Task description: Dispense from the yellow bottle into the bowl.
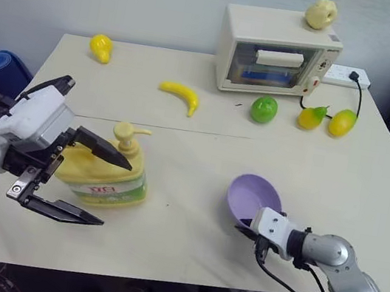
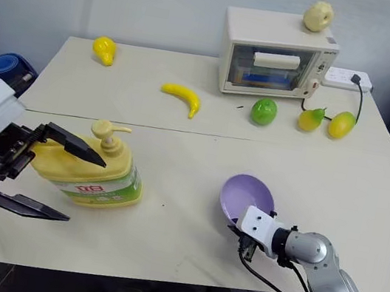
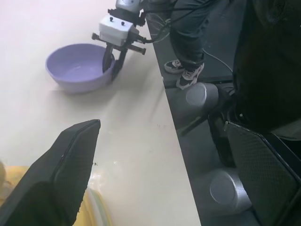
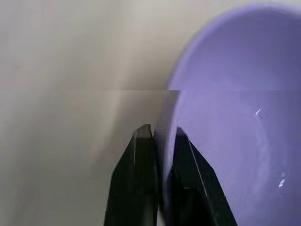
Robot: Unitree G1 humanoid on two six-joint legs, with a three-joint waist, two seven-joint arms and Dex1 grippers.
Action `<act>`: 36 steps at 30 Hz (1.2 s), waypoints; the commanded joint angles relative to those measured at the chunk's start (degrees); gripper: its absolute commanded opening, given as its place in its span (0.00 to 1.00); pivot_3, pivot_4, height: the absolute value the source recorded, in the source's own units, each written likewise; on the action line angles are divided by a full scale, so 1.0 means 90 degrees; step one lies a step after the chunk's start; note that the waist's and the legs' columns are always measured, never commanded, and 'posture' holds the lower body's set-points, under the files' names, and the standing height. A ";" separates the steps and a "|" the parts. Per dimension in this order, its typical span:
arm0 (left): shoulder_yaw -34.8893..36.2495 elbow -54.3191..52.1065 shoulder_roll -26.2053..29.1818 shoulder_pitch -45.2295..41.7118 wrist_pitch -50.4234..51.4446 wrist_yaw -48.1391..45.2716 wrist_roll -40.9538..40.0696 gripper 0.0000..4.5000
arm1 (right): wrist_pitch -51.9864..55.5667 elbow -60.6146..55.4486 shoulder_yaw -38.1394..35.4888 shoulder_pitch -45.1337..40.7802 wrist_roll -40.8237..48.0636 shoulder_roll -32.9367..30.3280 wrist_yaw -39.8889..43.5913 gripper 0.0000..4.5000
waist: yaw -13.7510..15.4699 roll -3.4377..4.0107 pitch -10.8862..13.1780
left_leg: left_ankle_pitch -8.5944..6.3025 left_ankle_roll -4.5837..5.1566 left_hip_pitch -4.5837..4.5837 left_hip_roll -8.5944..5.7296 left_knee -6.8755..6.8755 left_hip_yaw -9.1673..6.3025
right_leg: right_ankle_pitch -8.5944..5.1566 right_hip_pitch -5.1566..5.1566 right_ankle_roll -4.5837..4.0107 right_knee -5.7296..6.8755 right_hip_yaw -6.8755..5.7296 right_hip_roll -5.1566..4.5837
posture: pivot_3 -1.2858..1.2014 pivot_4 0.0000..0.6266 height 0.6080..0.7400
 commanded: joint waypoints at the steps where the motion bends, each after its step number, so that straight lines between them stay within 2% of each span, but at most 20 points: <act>1: 0.0125 0.0044 -0.0037 -0.0079 0.0030 0.0018 0.0071 1.00 | -0.0193 -0.0027 -0.0058 0.0107 -0.0017 -0.0107 0.0122 0.00 | 0.0007 -0.0001 0.0000 | 0.0000 0.0000 -0.0001 0.0000 0.0000 0.0000 | 0.0000 -0.0001 0.0000 0.0000 0.0000 0.0000 | 0.52 0.24 1.00; 5: 0.0212 0.0379 -0.0130 -0.0409 0.0191 0.0294 0.0044 1.00 | -0.0413 -0.0185 -0.0069 -0.0155 -0.0013 -0.0437 0.0589 0.00 | 0.0009 -0.0007 0.0002 | -0.0001 0.0001 -0.0002 -0.0002 0.0004 0.0000 | 0.0000 0.0000 0.0000 0.0000 0.0002 -0.0001 | 0.52 0.24 1.00; 9: 0.0189 0.1176 -0.0183 -0.1319 0.0490 0.0551 -0.0092 1.00 | -0.0449 -0.0226 0.0041 -0.1103 0.0147 -0.0670 0.1317 0.00 | -0.0025 -0.0010 0.0005 | 0.0000 0.0002 0.0000 -0.0002 0.0012 0.0000 | 0.0002 0.0000 0.0003 0.0007 0.0002 0.0001 | 0.52 0.24 1.00; 15: -0.0118 0.2440 -0.0292 -0.2508 0.0684 0.0489 0.0184 1.00 | 0.0570 0.0064 0.0549 -0.2959 0.0780 -0.0138 0.2330 0.00 | -0.0122 -0.0012 0.0006 | 0.0001 -0.0003 -0.0007 0.0010 0.0005 -0.0001 | 0.0002 -0.0018 0.0005 0.0013 -0.0002 0.0013 | 0.52 0.24 1.00; 19: -0.0365 0.2722 -0.0394 -0.2837 0.0612 0.0281 0.0455 1.00 | 0.0370 0.0751 0.1077 -0.4111 0.0448 0.0272 0.2685 0.00 | -0.0152 -0.0013 0.0006 | 0.0002 -0.0003 -0.0018 0.0002 0.0009 0.0001 | 0.0003 -0.0026 0.0005 0.0009 0.0000 0.0005 | 0.52 0.24 1.00; 20: -0.0419 0.2752 -0.0432 -0.2915 0.0658 0.0253 0.0472 0.91 | 0.0301 0.0876 0.1177 -0.4324 0.0419 0.0387 0.2768 0.00 | -0.0154 -0.0014 0.0007 | 0.0001 -0.0002 -0.0022 -0.0002 0.0011 0.0002 | 0.0003 -0.0033 0.0005 0.0011 -0.0001 0.0001 | 0.52 0.24 1.00; 21: -0.0480 0.2752 -0.0457 -0.2960 0.0645 0.0191 0.0528 0.88 | 0.0303 0.0965 0.1267 -0.4513 0.0414 0.0500 0.2840 0.00 | -0.0152 -0.0015 0.0007 | 0.0001 -0.0002 -0.0026 -0.0002 0.0011 0.0005 | 0.0003 -0.0040 0.0006 0.0013 -0.0001 0.0000 | 0.52 0.24 1.00; 26: -0.0773 0.2681 -0.0689 -0.3041 0.0447 0.0164 0.0935 0.55 | 0.0043 0.1296 0.1661 -0.5195 0.0298 0.1045 0.3170 0.00 | -0.0165 -0.0016 0.0007 | 0.0001 -0.0009 -0.0051 -0.0001 0.0013 0.0014 | 0.0003 -0.0089 0.0006 0.0041 -0.0023 -0.0012 | 0.52 0.24 1.00; 34: -0.1091 0.2343 -0.0774 -0.2600 -0.0012 -0.0082 0.1601 0.01 | -0.0176 0.1469 0.1819 -0.5652 0.0134 0.1408 0.3374 0.00 | -0.0168 -0.0016 0.0007 | 0.0000 -0.0015 -0.0051 0.0002 0.0023 0.0016 | 0.0003 -0.0090 0.0005 0.0052 -0.0055 -0.0020 | 0.52 0.24 1.00; 36: -0.1093 0.2300 -0.0791 -0.2550 -0.0064 -0.0135 0.1665 0.01 | -0.0188 0.1501 0.1828 -0.5782 0.0103 0.1473 0.3406 0.00 | -0.0171 -0.0016 0.0007 | 0.0000 -0.0015 -0.0052 0.0002 0.0023 0.0015 | 0.0003 -0.0090 0.0005 0.0051 -0.0056 -0.0021 | 0.52 0.24 1.00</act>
